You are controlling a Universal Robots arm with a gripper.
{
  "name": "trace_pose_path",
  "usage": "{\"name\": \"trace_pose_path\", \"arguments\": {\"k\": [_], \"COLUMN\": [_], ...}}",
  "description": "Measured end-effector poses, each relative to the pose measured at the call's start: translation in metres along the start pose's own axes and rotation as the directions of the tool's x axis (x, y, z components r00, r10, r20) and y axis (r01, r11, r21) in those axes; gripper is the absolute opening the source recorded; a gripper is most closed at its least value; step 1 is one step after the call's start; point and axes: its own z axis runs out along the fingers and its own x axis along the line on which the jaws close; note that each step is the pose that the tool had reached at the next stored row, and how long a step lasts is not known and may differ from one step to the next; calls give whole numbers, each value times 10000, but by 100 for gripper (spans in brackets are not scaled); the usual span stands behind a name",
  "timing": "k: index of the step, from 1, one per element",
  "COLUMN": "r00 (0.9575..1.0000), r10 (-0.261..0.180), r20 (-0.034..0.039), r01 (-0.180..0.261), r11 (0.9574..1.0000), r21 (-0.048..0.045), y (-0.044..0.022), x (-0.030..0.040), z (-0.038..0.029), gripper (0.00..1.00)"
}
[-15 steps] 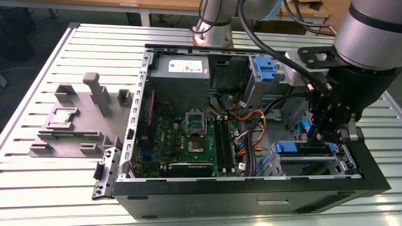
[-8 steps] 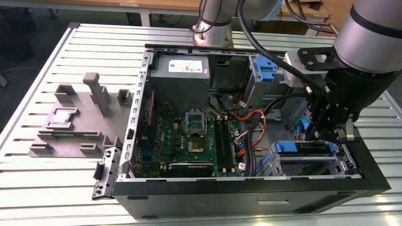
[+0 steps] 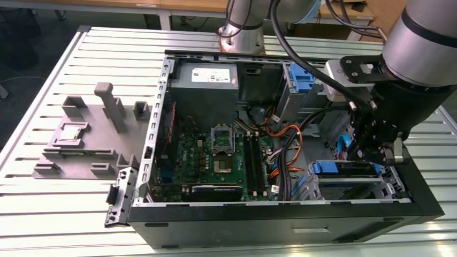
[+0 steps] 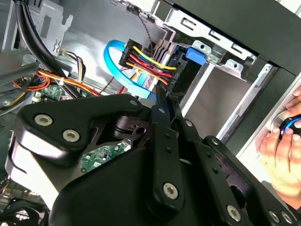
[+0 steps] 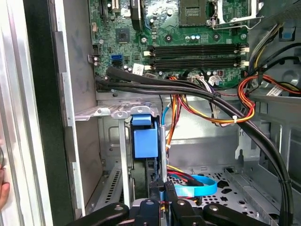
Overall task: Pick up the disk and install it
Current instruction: 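Insert the second disk wire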
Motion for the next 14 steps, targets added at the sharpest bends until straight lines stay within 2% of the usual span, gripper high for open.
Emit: {"name": "trace_pose_path", "arguments": {"k": [2,5,9,14], "r00": [9999,9998,9997,9997], "r10": [17,38,105,128], "r20": [121,196,203,217], "r01": [-17,-38,-105,-127], "r11": [10000,10000,9999,9999], "r21": [-12,-18,-22,-26], "y": [-1,-4,-15,-20], "x": [8,25,45,110], "z": [1,6,15,23], "gripper": [16,16,16,16]}}
